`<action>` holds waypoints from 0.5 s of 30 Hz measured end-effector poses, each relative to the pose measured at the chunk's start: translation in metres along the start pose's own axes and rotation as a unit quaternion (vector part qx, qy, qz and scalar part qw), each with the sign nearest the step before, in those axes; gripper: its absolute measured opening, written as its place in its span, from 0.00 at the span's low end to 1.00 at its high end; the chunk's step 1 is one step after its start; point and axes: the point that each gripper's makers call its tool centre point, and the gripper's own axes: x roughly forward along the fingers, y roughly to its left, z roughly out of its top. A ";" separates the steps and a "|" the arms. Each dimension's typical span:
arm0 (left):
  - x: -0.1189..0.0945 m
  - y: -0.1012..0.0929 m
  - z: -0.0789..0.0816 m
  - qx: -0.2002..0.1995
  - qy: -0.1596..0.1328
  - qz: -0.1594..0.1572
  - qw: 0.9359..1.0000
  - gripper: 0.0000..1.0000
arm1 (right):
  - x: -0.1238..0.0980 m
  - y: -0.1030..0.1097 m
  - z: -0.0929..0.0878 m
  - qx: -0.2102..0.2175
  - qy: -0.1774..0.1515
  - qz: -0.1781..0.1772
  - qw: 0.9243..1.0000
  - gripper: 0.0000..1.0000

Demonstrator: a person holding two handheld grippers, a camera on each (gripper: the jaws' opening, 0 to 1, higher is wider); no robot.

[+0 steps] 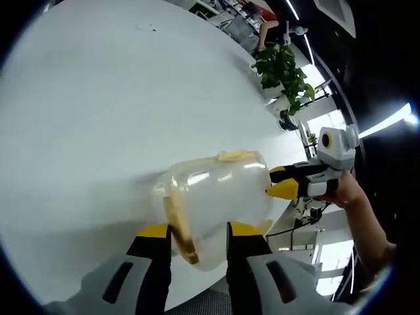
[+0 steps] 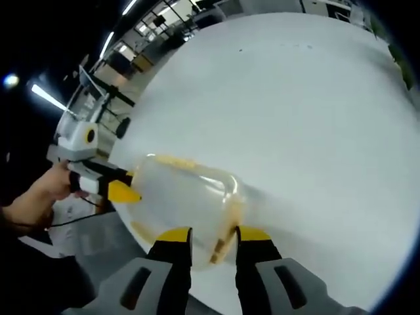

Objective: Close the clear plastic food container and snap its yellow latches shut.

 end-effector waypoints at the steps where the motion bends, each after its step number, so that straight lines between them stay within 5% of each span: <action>1: 0.000 0.000 0.001 0.003 0.001 -0.002 1.000 0.30 | 0.000 0.000 0.000 0.001 0.000 -0.002 1.000 0.23; 15: -0.003 0.000 0.002 0.014 0.009 -0.007 1.000 0.31 | -0.001 0.004 -0.006 0.019 -0.017 -0.004 1.000 0.24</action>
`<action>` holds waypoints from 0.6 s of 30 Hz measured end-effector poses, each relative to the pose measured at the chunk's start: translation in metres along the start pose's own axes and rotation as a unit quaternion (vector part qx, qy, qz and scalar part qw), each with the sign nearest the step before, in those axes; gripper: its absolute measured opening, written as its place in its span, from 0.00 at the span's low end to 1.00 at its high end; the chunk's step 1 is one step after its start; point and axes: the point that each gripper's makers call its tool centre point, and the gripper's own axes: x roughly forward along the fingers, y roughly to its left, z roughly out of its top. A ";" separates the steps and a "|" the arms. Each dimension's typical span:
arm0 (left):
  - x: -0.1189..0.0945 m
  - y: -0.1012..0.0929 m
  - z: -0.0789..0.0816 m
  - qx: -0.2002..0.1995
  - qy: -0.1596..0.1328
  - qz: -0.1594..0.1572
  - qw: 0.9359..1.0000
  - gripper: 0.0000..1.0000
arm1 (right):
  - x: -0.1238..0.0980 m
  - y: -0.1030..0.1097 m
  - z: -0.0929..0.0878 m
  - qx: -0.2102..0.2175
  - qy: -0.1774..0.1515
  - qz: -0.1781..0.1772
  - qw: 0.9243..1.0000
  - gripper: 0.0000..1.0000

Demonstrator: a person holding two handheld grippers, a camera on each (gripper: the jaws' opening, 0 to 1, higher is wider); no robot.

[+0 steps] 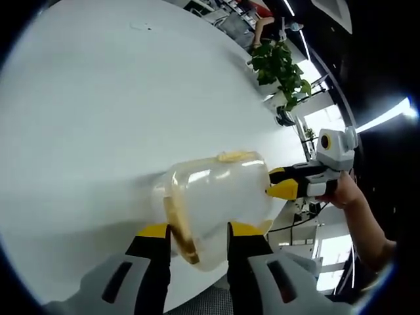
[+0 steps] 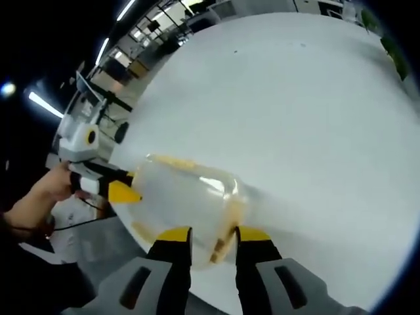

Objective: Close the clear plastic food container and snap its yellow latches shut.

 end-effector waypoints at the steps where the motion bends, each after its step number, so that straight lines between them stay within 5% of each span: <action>1: 0.000 0.000 0.000 0.001 0.000 0.000 1.000 0.32 | 0.000 0.000 0.000 0.000 -0.001 0.000 1.000 0.24; 18: -0.003 -0.004 -0.002 0.064 -0.004 0.038 0.997 0.39 | 0.003 0.003 0.000 -0.005 -0.033 0.007 0.999 0.27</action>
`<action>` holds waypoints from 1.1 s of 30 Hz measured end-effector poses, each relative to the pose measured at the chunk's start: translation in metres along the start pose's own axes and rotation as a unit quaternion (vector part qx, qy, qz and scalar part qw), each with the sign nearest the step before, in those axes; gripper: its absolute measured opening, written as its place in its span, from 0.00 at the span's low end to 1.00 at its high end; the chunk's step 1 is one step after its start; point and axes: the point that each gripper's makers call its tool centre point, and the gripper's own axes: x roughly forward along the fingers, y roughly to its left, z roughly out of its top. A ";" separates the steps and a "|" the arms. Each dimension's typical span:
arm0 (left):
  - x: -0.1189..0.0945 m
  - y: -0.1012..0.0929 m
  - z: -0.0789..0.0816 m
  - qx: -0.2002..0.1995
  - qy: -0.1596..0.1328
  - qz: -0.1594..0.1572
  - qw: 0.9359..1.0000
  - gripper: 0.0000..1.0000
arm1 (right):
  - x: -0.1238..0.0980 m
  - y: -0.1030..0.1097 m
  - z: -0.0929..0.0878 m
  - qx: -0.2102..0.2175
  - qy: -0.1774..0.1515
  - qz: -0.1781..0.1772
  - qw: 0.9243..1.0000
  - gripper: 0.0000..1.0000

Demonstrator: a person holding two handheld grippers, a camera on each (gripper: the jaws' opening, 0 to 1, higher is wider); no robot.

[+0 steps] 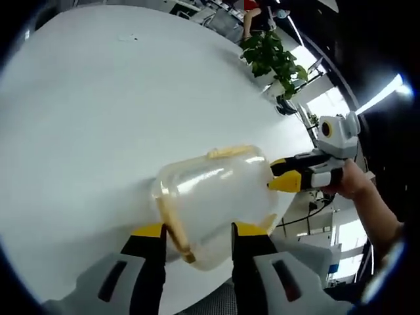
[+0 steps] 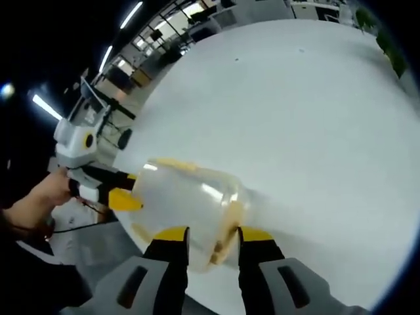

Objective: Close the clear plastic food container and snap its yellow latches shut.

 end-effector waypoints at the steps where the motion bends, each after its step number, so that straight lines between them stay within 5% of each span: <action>1: 0.000 0.001 0.000 0.000 -0.002 0.003 1.000 0.39 | 0.001 0.001 0.000 -0.002 -0.001 -0.001 1.000 0.27; 8: -0.002 0.010 0.001 0.016 -0.014 0.030 0.999 0.49 | 0.002 0.000 0.001 0.002 -0.001 -0.006 1.000 0.30; 22: -0.012 0.007 0.012 0.083 -0.021 0.043 0.995 0.42 | 0.001 0.003 0.001 -0.052 0.004 -0.015 0.999 0.28; 29: -0.017 0.010 0.015 0.124 -0.023 0.055 0.990 0.42 | -0.004 -0.001 0.003 -0.082 0.001 -0.031 0.996 0.30; 33: -0.019 0.005 0.021 0.179 -0.029 0.055 0.982 0.42 | -0.005 0.001 0.004 -0.102 -0.001 -0.029 0.994 0.35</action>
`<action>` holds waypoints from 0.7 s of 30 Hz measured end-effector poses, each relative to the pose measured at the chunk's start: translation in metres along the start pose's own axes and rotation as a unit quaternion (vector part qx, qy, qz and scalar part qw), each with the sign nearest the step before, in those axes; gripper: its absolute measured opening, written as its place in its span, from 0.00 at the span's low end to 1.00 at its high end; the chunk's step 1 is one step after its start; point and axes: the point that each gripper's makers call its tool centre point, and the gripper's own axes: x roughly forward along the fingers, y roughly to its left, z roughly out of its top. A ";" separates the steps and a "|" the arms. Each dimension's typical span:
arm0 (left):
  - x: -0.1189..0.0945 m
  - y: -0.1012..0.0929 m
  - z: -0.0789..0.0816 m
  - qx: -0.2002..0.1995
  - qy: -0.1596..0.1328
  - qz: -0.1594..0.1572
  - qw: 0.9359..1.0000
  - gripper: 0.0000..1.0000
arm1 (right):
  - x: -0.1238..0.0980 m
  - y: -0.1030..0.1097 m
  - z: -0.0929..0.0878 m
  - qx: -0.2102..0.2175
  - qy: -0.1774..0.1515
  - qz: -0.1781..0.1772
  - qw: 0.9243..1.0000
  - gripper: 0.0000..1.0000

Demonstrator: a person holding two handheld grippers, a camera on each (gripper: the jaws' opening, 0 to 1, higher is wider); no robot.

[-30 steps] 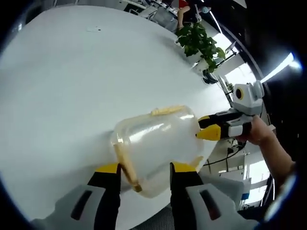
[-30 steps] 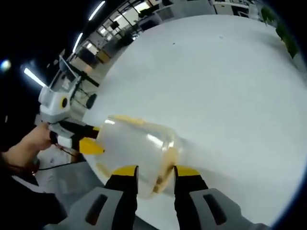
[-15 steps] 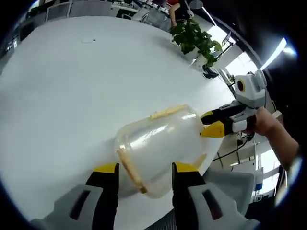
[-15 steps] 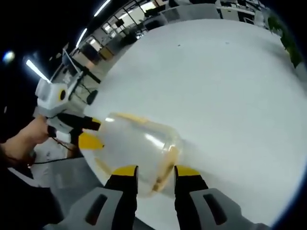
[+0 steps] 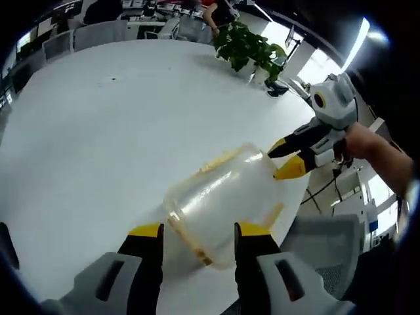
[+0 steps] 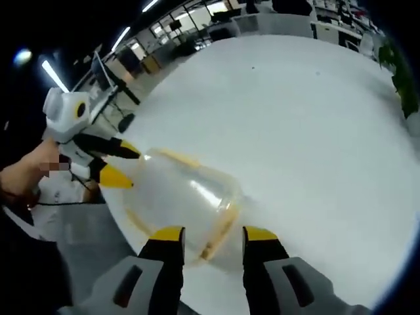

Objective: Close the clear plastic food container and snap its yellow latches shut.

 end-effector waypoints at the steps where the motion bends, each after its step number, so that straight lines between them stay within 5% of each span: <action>1: 0.000 0.000 0.001 0.006 0.001 0.001 1.000 0.42 | -0.001 0.000 0.002 -0.008 -0.001 -0.001 1.000 0.35; 21: -0.009 -0.017 0.019 0.119 -0.018 -0.022 0.992 0.41 | -0.007 0.009 0.020 -0.071 -0.015 0.007 0.997 0.35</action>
